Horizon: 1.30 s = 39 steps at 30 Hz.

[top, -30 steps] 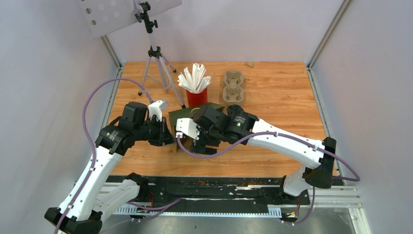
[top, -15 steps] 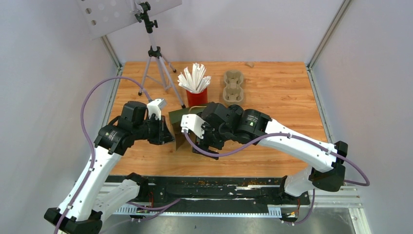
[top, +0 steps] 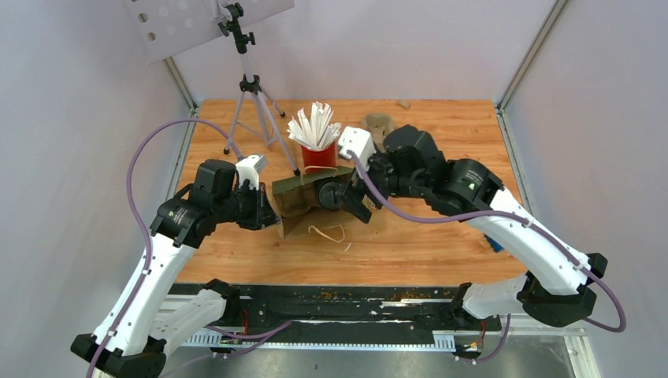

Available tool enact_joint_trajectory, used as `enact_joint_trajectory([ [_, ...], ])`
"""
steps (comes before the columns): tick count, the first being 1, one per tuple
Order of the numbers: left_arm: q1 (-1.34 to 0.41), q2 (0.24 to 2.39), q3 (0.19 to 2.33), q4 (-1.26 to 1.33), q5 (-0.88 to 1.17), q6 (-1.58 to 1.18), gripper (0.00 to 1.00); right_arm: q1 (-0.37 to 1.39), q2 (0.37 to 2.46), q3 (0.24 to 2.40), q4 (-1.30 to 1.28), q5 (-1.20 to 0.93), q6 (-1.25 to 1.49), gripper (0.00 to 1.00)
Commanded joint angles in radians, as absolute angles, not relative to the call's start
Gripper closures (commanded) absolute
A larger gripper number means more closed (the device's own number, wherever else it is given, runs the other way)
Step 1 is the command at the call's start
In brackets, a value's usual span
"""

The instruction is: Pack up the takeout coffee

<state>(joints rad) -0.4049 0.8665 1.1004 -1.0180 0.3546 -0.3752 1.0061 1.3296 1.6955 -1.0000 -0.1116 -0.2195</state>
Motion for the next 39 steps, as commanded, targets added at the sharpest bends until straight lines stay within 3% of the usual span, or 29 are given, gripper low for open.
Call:
enact_joint_trajectory([
  [1,-0.402,0.871,1.158,-1.017,0.331,-0.351,1.00,0.907,1.301,1.727,-0.897,-0.090,-0.133,0.18],
  [6,-0.403,0.870,1.159,-1.026,0.326,-0.343,1.00,0.730,1.306,1.663,-0.832,-0.034,-0.095,0.17],
  [14,-0.402,0.864,1.178,-1.076,0.295,-0.281,1.00,0.562,1.302,1.356,-0.547,0.077,-0.140,0.00],
  [25,-0.402,0.890,1.204,-1.097,0.304,-0.267,1.00,0.534,1.298,1.068,-0.276,-0.029,-0.160,0.04],
  [39,-0.402,0.891,1.216,-1.101,0.311,-0.272,1.00,0.529,1.409,1.063,-0.290,-0.030,-0.119,0.06],
])
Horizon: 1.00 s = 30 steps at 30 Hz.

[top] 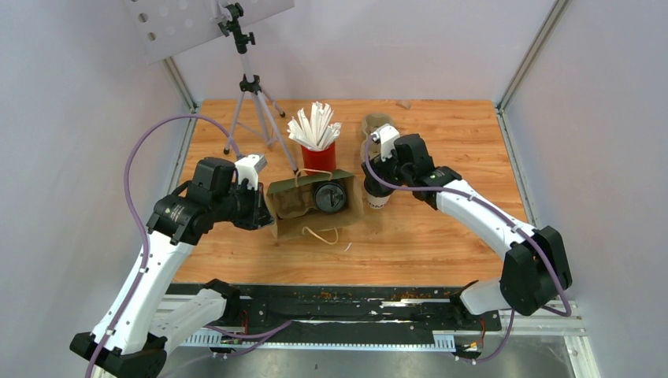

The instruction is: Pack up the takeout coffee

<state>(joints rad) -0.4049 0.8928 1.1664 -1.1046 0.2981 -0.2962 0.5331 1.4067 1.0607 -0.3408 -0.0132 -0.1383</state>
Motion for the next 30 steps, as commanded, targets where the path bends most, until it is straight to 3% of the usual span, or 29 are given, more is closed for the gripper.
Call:
enact_joint_trajectory([
  [1,-0.402,0.891,1.218,-1.103,0.313,-0.273,1.00,0.528,1.414,1.059,-0.289,-0.033,-0.118,0.06],
  [30,-0.402,0.885,1.220,-1.117,0.318,-0.272,1.00,0.527,1.458,1.015,-0.265,-0.071,-0.107,0.13],
])
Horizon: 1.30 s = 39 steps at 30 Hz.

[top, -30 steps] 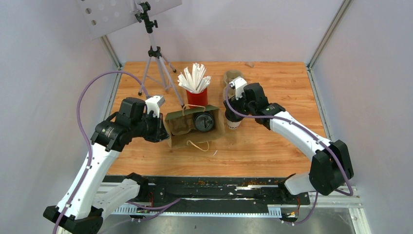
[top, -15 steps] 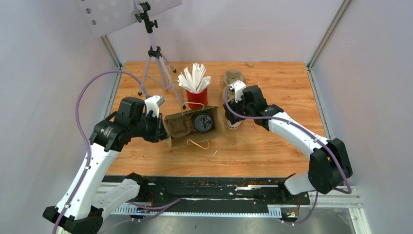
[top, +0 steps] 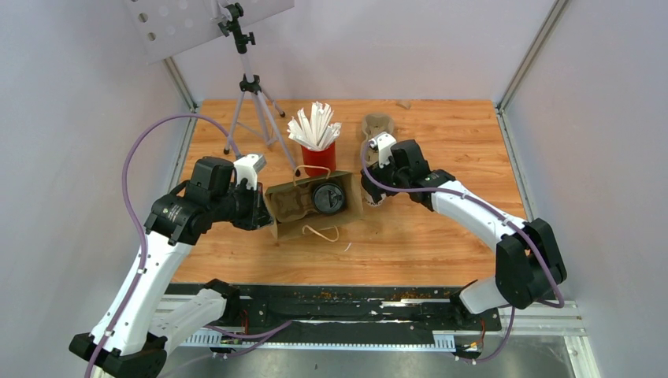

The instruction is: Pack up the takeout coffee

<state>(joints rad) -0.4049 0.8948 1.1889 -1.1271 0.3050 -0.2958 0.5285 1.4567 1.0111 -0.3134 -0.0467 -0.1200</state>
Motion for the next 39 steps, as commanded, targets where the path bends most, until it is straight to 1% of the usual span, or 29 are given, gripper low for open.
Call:
enact_joint_trajectory([
  [1,-0.402,0.884,1.220,-1.118,0.318,-0.272,1.00,0.528,1.456,1.018,-0.267,-0.073,-0.105,0.11],
  [4,-0.402,0.880,1.220,-1.120,0.312,-0.273,1.00,0.526,1.433,1.029,-0.269,-0.074,-0.099,0.07],
  [8,-0.402,0.880,1.221,-1.118,0.310,-0.277,1.00,0.527,1.431,1.053,-0.270,-0.074,-0.103,0.06],
  [15,-0.402,0.878,1.218,-1.111,0.307,-0.282,1.00,0.528,1.465,1.100,-0.275,-0.085,-0.120,0.10],
  [20,-0.402,0.875,1.218,-1.109,0.304,-0.291,1.00,0.527,1.477,1.100,-0.267,-0.088,-0.126,0.10],
  [25,-0.402,0.873,1.218,-1.110,0.302,-0.292,1.00,0.527,1.501,1.101,-0.257,-0.099,-0.129,0.13],
  [29,-0.402,0.873,1.219,-1.109,0.302,-0.292,1.00,0.527,1.521,1.107,-0.250,-0.103,-0.127,0.16],
  [36,-0.403,0.872,1.226,-1.116,0.299,-0.288,1.00,0.528,1.522,1.090,-0.245,-0.103,-0.127,0.25],
  [38,-0.402,0.871,1.226,-1.120,0.298,-0.288,1.00,0.526,1.523,1.085,-0.245,-0.103,-0.126,0.24],
  [39,-0.402,0.870,1.226,-1.120,0.298,-0.288,1.00,0.527,1.524,1.084,-0.246,-0.103,-0.126,0.22],
])
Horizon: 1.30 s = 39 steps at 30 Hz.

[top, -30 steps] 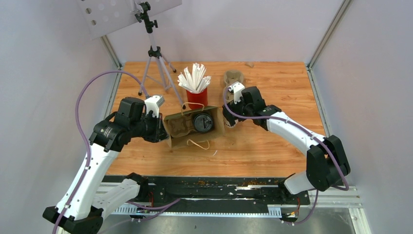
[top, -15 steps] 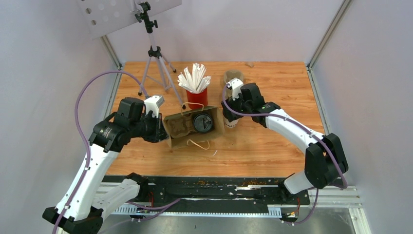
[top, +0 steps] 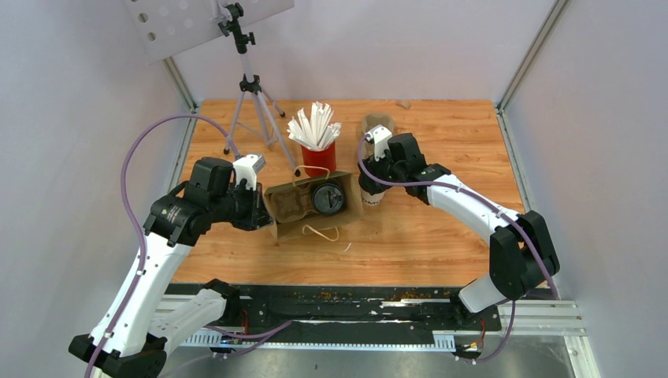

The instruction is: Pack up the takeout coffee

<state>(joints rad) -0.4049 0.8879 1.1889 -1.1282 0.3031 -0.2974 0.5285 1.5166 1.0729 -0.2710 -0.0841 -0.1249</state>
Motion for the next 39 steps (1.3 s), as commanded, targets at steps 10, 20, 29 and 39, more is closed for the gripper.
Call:
enact_joint_trajectory([
  [10,-0.402,0.871,1.231,-1.121,0.299,-0.285,1.00,0.527,1.531,1.086,-0.265,-0.089,-0.128,0.17],
  [20,-0.402,0.871,1.235,-1.123,0.298,-0.283,1.00,0.528,1.522,1.077,-0.265,-0.098,-0.127,0.26],
  [29,-0.402,0.873,1.238,-1.121,0.294,-0.283,1.00,0.528,1.462,1.112,-0.323,-0.071,-0.140,0.29],
  [39,-0.403,0.875,1.240,-1.099,0.281,-0.297,1.00,0.529,1.246,1.266,-0.545,-0.089,-0.172,0.30],
])
